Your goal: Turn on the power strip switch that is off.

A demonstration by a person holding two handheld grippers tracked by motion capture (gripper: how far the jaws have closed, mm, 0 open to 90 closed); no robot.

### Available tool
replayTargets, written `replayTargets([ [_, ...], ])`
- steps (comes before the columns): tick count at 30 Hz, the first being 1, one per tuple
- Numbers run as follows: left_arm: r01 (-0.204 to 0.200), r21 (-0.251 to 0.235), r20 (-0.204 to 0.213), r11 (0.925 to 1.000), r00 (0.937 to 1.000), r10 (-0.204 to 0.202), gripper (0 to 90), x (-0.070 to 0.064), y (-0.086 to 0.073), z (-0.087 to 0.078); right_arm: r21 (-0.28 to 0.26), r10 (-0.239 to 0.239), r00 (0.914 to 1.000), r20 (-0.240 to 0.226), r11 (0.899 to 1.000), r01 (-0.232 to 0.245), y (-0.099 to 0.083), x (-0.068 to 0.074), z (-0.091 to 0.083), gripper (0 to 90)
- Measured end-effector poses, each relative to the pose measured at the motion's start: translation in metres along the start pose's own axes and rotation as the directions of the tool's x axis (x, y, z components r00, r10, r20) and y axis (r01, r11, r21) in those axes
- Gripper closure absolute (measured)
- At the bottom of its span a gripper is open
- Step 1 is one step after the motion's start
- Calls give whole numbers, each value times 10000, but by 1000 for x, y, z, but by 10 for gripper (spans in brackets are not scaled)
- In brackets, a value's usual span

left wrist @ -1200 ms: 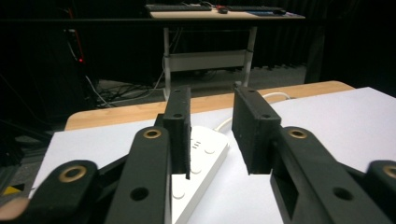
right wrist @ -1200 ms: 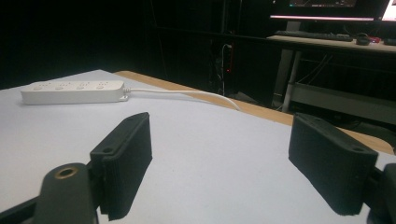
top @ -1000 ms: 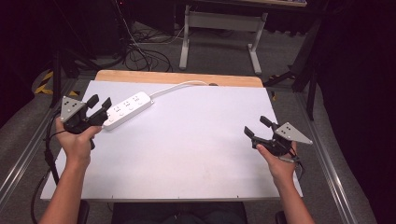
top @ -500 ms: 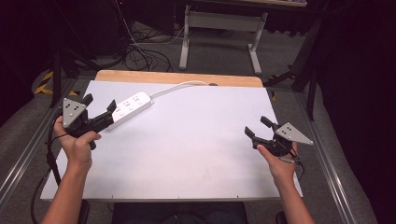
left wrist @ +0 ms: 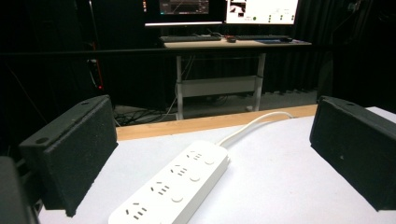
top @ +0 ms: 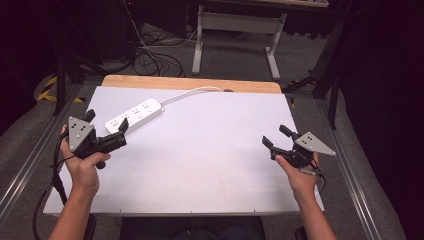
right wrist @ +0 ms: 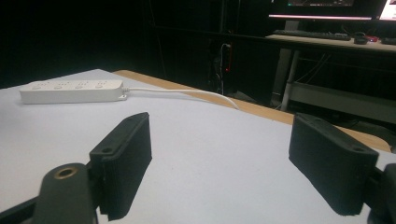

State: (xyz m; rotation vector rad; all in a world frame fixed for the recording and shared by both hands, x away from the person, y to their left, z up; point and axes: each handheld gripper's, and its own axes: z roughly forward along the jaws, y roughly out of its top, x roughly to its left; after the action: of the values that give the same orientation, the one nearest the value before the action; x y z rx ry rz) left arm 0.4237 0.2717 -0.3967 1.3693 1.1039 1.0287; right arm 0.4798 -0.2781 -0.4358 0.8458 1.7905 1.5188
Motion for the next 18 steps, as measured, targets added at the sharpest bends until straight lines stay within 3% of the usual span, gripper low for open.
replayTargets([
  [8,-56,-189,-265,9998,9996,51,13,3,-1,-1,-146,26,10000,63,9999,-25,1,0,-1,189],
  [12,-39,-198,-313,9998,9995,33,17,6,-2,0,-377,119,9998,130,9992,-114,2,-1,-2,100],
  [16,82,-193,-407,9998,9991,-90,19,9,-3,0,-612,73,9999,-88,9981,-79,3,-2,-3,47],
  [18,101,-197,-471,9998,9988,-110,19,10,-3,-1,-812,-193,9994,-289,9966,169,2,-2,-3,43],
])
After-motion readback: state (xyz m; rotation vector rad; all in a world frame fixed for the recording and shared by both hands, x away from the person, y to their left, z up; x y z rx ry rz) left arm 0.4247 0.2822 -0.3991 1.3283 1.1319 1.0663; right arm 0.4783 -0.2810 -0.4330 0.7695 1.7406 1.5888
